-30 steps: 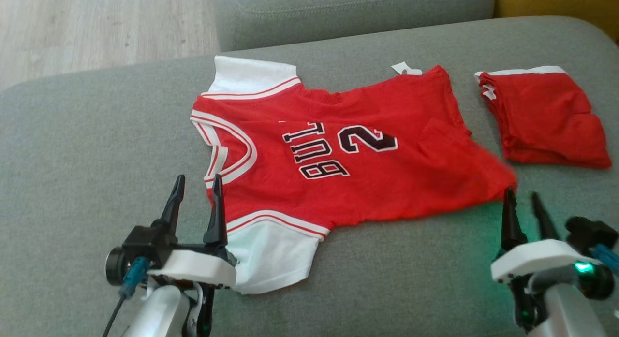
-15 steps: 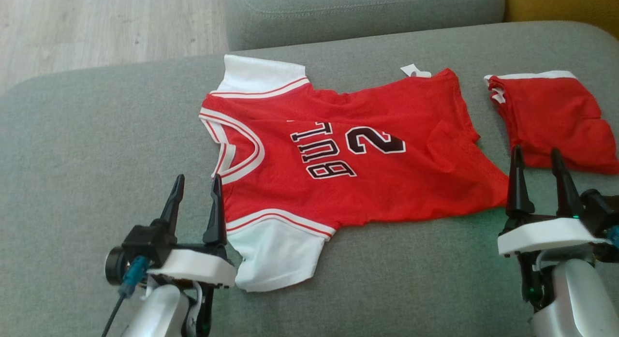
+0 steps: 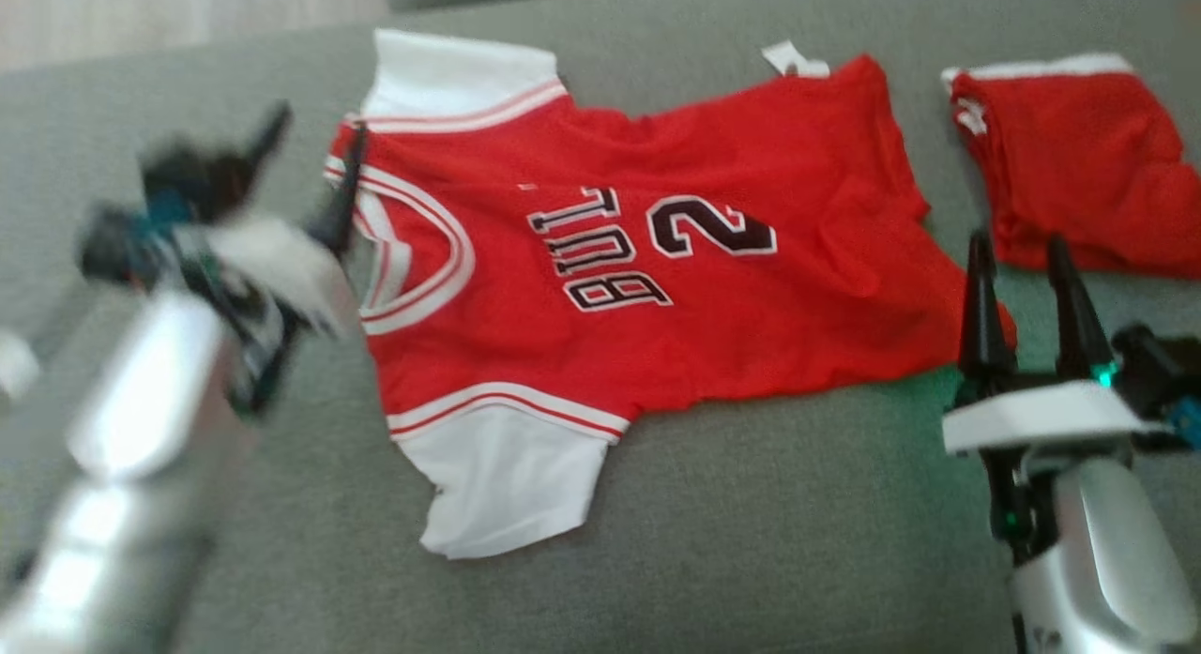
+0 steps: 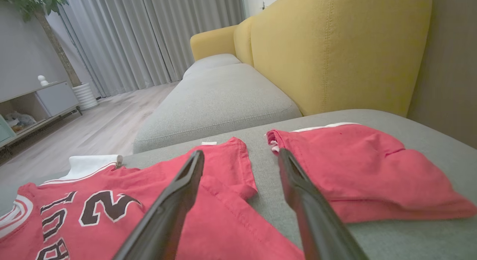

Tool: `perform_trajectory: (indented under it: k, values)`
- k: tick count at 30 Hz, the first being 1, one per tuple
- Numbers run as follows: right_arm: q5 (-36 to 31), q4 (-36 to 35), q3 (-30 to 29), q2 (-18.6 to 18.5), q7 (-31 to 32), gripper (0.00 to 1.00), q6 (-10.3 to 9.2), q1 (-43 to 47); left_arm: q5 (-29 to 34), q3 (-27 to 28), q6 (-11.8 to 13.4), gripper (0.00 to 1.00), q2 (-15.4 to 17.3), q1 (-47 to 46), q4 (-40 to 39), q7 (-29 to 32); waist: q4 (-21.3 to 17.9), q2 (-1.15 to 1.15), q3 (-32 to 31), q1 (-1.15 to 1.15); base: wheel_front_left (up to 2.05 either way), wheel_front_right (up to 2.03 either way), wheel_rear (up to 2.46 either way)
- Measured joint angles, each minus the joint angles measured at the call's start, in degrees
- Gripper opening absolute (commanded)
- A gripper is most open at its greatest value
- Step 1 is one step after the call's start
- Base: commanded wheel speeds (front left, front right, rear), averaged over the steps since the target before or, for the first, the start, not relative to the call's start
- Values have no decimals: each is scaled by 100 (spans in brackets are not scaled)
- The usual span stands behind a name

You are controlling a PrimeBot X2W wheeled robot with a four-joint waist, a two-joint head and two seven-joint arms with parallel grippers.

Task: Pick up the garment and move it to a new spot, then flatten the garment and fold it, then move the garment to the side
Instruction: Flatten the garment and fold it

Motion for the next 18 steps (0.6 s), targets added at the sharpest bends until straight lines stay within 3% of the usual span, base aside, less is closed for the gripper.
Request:
perform_trajectory:
  k: [5, 10, 18]
  values:
    - [149, -98, 249, 0, -37, 100, 0, -420, -270, -199, -253, 100, 348, -1287, 901, 1170, -285, 0, 469, 1, 0, 0, 0]
    - [383, -155, 502, 0, -102, 100, 0, -548, -517, -731, -299, 100, 781, -1998, 1664, 2159, -752, 0, 945, 1, 0, 0, 0]
    - [505, -193, 624, 1, -122, 100, 0, -561, -1259, -1369, -299, 100, 1228, -2323, 1837, 2905, -1275, 0, 1320, 0, 0, 0, 0]
